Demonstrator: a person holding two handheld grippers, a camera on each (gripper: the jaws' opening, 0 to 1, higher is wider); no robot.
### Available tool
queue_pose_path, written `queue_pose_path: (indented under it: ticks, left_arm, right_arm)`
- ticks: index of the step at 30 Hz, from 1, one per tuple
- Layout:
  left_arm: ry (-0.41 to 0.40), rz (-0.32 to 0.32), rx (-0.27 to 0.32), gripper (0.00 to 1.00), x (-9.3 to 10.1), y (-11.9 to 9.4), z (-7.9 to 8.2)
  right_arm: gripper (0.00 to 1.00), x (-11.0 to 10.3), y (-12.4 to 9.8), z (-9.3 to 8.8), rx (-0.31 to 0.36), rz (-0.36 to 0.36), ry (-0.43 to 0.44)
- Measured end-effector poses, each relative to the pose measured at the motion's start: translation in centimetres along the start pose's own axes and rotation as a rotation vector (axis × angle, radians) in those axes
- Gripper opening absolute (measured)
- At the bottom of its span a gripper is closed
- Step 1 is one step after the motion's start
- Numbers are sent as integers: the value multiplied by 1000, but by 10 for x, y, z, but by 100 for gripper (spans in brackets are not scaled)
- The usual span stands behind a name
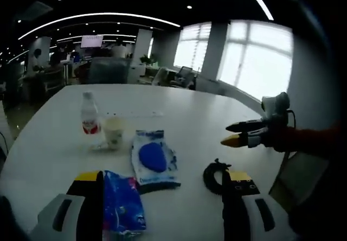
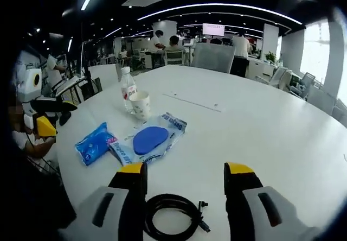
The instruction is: Arrange the tabletop items into an orderly group along one side of the table until the central work area is clear of visible clutter.
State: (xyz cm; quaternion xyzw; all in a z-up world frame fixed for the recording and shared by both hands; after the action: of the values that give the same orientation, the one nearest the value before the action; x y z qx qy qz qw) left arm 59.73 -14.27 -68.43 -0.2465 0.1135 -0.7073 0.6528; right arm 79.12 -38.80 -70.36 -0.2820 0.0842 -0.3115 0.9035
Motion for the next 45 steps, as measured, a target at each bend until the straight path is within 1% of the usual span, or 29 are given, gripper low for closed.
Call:
queue_pose_path:
  ticks: [4, 7, 9, 11, 16, 21, 23, 24, 26, 29, 32, 34, 38, 40, 43, 45]
  left_arm:
    - [7, 4, -7, 88, 4, 3, 3]
    - [-7, 11, -3, 88, 6, 6, 6]
    - [-39, 14, 6, 88, 8, 8, 8]
    - [-65, 10, 1, 88, 10, 12, 7]
    - [-104, 3, -10, 87, 17, 18, 3]
    - [-207, -6, -21, 86, 20, 26, -4]
    - [-210, -11, -4, 86, 25, 29, -3]
    - [-199, -4, -4, 86, 27, 30, -3]
    - [-194, -1, -6, 86, 28, 31, -3]
    - [-227, 5, 2, 85, 29, 33, -3]
    - [-249, 22, -6, 85, 28, 36, -8]
    - [-286, 29, -7, 84, 28, 38, -10]
    - [-326, 44, 2, 82, 28, 44, -13]
    - [-342, 45, -3, 82, 27, 48, -15]
    - [-369, 46, -12, 80, 25, 54, -19]
    - [-384, 54, -15, 79, 25, 57, -20]
  right_arm:
    - [56, 1, 2, 9, 1, 18, -25]
    - [56, 4, 4, 15, 7, 33, -26]
    - [57, 7, 7, 21, 12, 48, -36]
    - [57, 10, 10, 26, 11, 62, -51]
    - [57, 19, 15, 37, 14, 83, -75]
    - [57, 32, 24, 48, 21, 104, -75]
    - [57, 35, 28, 53, 26, 119, -82]
    - [57, 37, 30, 57, 26, 125, -91]
    - [57, 40, 35, 59, 27, 127, -99]
    - [57, 41, 40, 62, 31, 149, -101]
    - [57, 42, 47, 64, 31, 163, -103]
    - [56, 42, 51, 64, 32, 171, -105]
    - [55, 46, 63, 64, 25, 186, -103]
    - [52, 46, 69, 62, 26, 191, -105]
    - [47, 50, 82, 65, 43, 200, -106]
    - [43, 48, 89, 66, 51, 207, -119]
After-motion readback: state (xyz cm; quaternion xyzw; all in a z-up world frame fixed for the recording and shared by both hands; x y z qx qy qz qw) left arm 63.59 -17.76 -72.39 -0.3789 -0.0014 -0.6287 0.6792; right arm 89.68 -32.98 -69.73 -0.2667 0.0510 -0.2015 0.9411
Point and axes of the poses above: the point that each gripper's makers call its tool centre point, and the gripper's own axes: y roughly forward along the fingers, x roughly to its right, z roughly out of its top, the point moved 9 cm from there along -y, roughly backward along the fingers, and after that the axes turned 1 degree about -z, right-handed, at the moved point
